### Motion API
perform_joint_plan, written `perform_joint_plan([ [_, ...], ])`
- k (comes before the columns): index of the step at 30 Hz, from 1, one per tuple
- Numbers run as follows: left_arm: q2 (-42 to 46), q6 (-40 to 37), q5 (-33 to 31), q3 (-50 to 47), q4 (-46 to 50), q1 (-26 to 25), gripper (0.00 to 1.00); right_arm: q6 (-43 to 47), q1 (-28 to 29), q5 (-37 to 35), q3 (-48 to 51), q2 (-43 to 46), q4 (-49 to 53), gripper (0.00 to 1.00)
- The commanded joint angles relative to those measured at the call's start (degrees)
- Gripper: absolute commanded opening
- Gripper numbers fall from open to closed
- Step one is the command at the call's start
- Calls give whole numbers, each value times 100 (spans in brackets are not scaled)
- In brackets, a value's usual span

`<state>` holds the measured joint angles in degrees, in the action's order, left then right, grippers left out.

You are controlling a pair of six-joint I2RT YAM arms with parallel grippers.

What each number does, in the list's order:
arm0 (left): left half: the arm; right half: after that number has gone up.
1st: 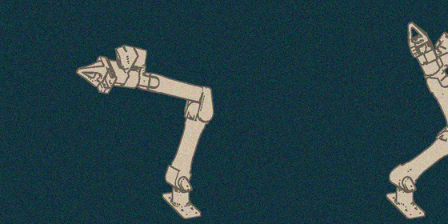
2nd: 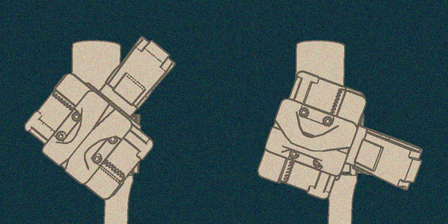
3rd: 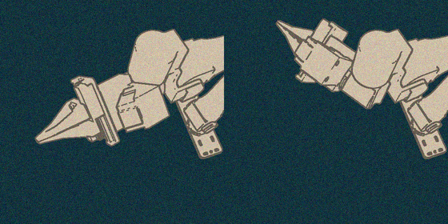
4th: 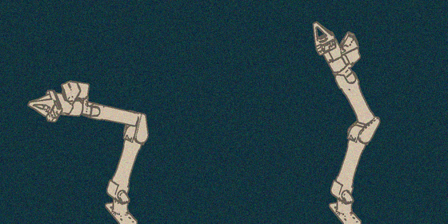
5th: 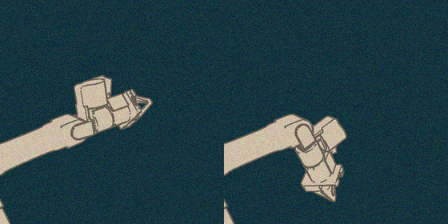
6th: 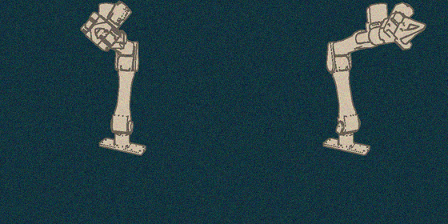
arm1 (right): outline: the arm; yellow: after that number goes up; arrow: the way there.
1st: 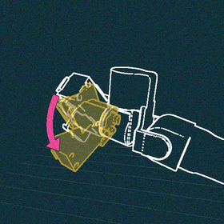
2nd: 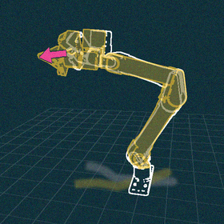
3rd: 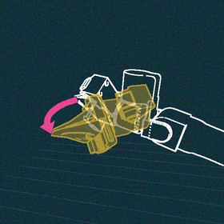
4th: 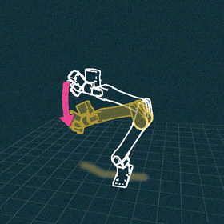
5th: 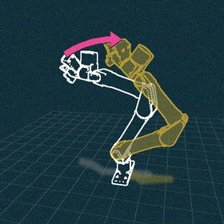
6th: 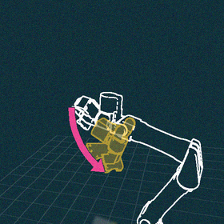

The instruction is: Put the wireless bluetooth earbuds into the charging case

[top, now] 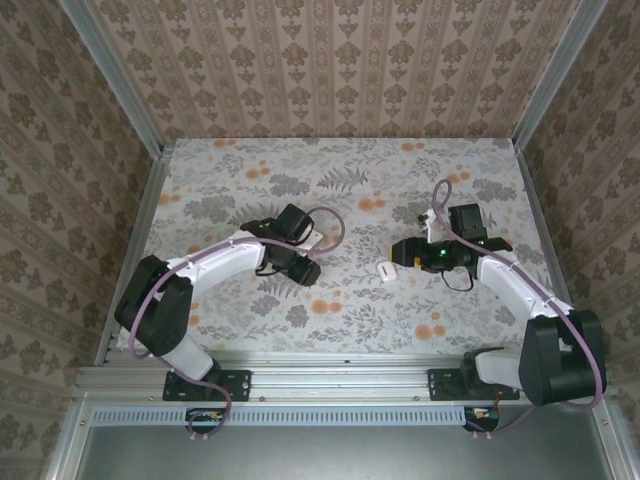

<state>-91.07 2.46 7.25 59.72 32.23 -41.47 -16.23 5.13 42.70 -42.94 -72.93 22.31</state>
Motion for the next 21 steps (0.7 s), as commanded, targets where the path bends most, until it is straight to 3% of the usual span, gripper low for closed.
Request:
perform_joint_plan([
  [1,168,-1031,158,-111,-649,-215,51,-172,-12,379,-239,-229,74,69],
  [11,448,-1758,997,-645,-1539,-399,47,-804,310,533,-387,-399,-135,64],
  [21,651,-2732,989,-978,-2097,-666,44,-1232,832,473,-425,-301,-313,62],
])
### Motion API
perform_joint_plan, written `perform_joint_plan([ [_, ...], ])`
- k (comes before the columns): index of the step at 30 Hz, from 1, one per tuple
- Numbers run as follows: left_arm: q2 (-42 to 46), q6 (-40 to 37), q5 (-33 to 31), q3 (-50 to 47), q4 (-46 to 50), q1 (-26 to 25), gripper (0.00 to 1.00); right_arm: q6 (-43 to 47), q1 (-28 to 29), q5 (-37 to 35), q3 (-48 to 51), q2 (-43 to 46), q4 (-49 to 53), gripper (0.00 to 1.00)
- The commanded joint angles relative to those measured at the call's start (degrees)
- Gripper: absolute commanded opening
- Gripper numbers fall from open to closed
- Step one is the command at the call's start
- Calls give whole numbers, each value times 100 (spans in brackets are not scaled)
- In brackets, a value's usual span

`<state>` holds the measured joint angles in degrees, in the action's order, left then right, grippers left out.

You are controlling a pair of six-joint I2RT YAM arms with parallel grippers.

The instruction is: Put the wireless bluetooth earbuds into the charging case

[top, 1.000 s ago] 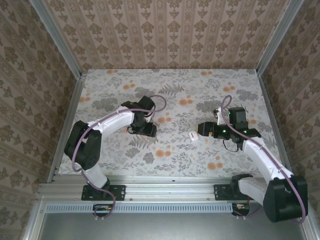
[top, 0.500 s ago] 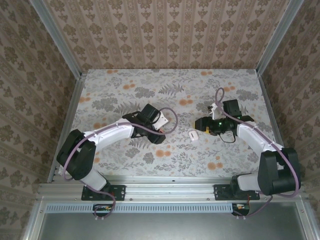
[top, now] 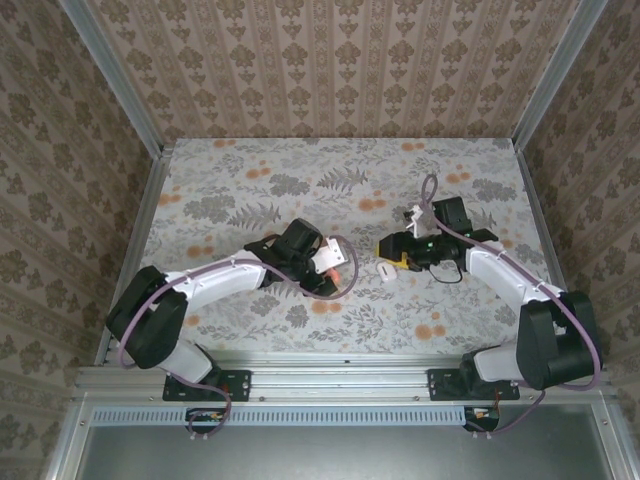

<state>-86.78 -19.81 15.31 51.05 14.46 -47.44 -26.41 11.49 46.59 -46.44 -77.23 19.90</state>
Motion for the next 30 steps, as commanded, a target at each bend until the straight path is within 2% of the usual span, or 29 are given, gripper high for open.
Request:
perform_joint_plan([
  [1,240,-548,196,-151,-375,-88,44,-242,281,55,-79,124,-99,62],
  [9,521,-627,210,-446,-821,-210,43,-425,879,109,-85,-212,-552,58],
  [30,513,-252,305,-350,-896,-221,40,-823,1457,376,-93,-931,-1523,50],
])
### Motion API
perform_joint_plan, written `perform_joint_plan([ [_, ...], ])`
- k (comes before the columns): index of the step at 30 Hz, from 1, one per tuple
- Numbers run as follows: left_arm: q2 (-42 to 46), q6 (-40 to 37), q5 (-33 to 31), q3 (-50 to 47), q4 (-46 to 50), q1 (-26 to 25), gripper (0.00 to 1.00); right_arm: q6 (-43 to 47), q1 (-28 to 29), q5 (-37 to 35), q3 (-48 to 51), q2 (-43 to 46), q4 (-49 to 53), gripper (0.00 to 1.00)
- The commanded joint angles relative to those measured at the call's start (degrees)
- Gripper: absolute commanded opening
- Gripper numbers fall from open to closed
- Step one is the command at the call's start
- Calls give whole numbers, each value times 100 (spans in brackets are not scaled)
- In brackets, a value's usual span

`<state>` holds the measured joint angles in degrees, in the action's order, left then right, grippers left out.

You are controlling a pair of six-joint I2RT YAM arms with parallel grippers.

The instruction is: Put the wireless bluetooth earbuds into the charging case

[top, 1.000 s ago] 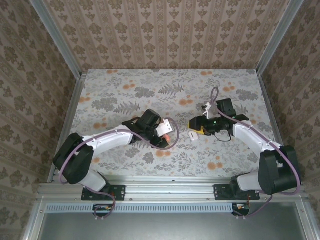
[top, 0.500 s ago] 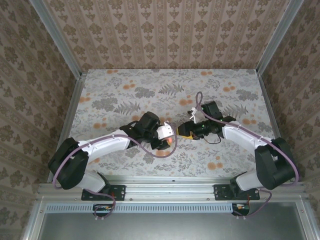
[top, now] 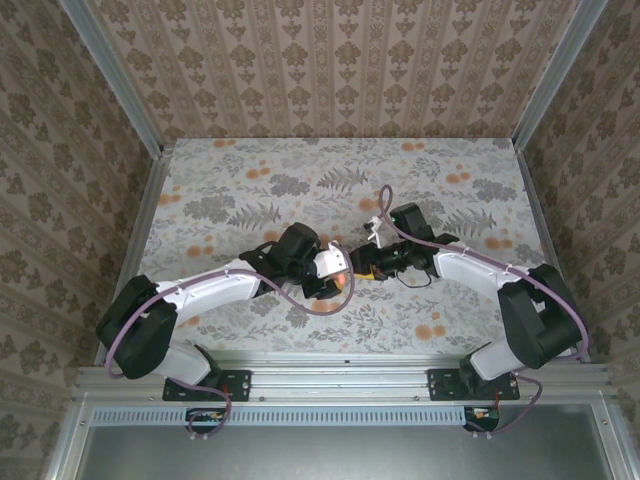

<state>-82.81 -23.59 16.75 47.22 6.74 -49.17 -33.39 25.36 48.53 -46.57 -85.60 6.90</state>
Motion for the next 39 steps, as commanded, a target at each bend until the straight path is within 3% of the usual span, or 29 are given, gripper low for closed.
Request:
perform_joint_plan([
  [1,108,143,162,45,-125,-49,40,-124,95,183,-87,-116,-243,49],
  [17,164,417,153,94,-123,-41,39,-143,231,243,-116,-302,-373,43],
  [27,179,461,118,112,-104,-32,39,102,311,276,-111,-167,-332,28],
  [29,187,461,109,120,-78,-26,42,194,311,206,-91,-82,-312,26],
  [34,398,585,211,-7,-170,63,64,466,311,-75,21,194,-197,25],
  [39,759,618,702,-95,-104,253,69,1158,294,-412,194,773,56,25],
])
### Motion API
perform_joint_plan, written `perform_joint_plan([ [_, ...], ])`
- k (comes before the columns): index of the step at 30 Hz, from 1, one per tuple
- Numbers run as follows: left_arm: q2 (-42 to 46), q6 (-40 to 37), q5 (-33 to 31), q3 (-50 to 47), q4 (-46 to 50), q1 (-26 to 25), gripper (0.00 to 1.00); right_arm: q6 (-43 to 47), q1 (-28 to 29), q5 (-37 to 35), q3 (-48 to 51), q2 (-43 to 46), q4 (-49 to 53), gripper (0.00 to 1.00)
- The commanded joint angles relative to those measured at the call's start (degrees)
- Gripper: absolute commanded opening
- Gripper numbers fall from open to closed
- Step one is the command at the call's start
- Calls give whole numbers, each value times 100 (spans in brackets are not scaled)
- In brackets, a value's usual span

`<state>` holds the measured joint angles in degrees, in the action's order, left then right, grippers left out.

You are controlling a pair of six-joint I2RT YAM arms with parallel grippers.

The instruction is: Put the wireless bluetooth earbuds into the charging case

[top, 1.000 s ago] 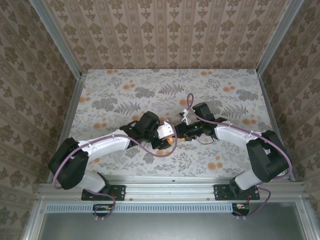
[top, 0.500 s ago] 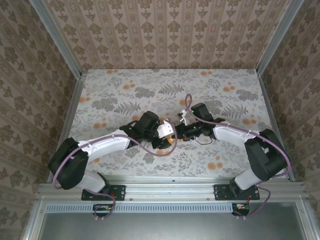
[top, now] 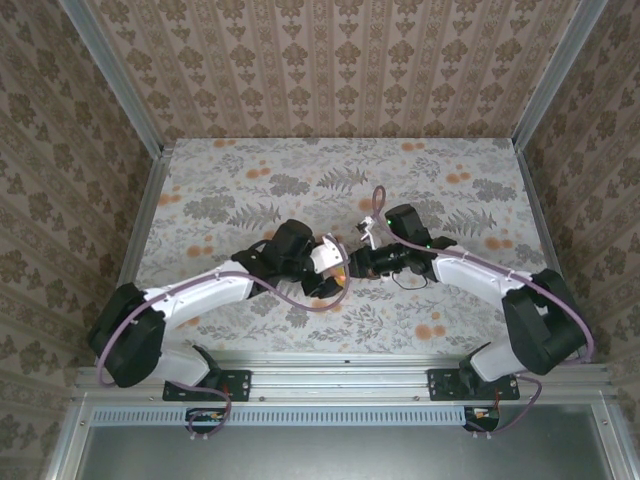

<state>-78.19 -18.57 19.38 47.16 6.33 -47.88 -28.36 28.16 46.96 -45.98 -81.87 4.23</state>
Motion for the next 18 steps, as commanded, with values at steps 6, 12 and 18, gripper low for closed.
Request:
perform_joint_plan([
  [6,679,36,1242,-12,325,443,70,1858,-179,-426,178,964,851,25],
  [12,943,-510,1994,-24,468,591,68,3354,-267,-375,3,1245,1420,23],
  [18,914,-1382,2133,279,1128,571,66,5128,-259,26,-33,1552,1799,19],
])
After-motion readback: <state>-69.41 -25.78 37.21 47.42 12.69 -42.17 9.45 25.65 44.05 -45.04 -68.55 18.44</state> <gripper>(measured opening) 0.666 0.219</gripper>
